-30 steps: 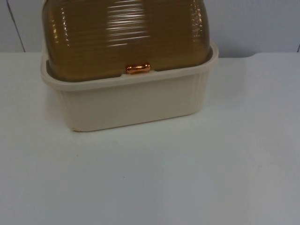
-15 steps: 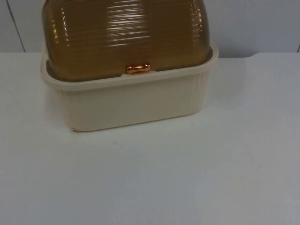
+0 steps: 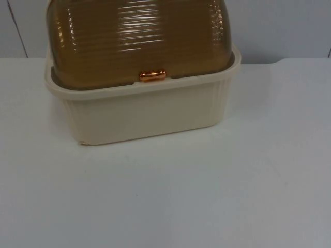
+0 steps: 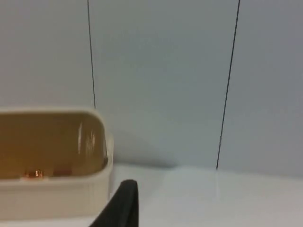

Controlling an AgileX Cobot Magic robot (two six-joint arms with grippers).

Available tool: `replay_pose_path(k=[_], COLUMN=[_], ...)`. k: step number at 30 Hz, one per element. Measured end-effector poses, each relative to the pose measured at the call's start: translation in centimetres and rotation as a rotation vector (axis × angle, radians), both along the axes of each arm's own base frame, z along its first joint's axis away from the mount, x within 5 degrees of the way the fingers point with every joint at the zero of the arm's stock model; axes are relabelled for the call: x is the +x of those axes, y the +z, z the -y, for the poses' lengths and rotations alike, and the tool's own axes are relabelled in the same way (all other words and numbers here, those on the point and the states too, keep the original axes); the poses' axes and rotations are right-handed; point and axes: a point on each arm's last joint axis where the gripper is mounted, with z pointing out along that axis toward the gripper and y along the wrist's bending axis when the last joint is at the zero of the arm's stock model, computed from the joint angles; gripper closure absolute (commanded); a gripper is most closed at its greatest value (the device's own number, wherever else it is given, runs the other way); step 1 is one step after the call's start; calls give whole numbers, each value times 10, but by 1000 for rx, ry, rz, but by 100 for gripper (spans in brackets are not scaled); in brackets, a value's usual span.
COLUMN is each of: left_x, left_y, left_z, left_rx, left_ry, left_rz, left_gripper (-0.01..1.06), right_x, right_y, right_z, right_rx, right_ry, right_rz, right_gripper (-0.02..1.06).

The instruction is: Open the box lid with the left hand, place the block into the box with the right hand, then close the box lid with the left hand.

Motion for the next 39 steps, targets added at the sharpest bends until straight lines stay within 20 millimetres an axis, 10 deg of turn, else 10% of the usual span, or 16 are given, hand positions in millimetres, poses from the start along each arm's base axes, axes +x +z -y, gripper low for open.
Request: replay_pose_path(k=[11,21,39], left_x=[79,113,123], left_y=[-74,-129,-137], left_z=[-2,-5,-8], left_rx=[-3,-24,-57], left_ry=[34,81,123], left_rz=[-390,-604,-586], left_gripper=[0,0,0], right_x=[58,88,92], right_y=[-60,-106,-109], right_z=[3,7,7], right_rx=[13,6,12], right_ry=[-56,-107,-108], right_rz=[-276,-432,-416], right_gripper=[0,0,0])
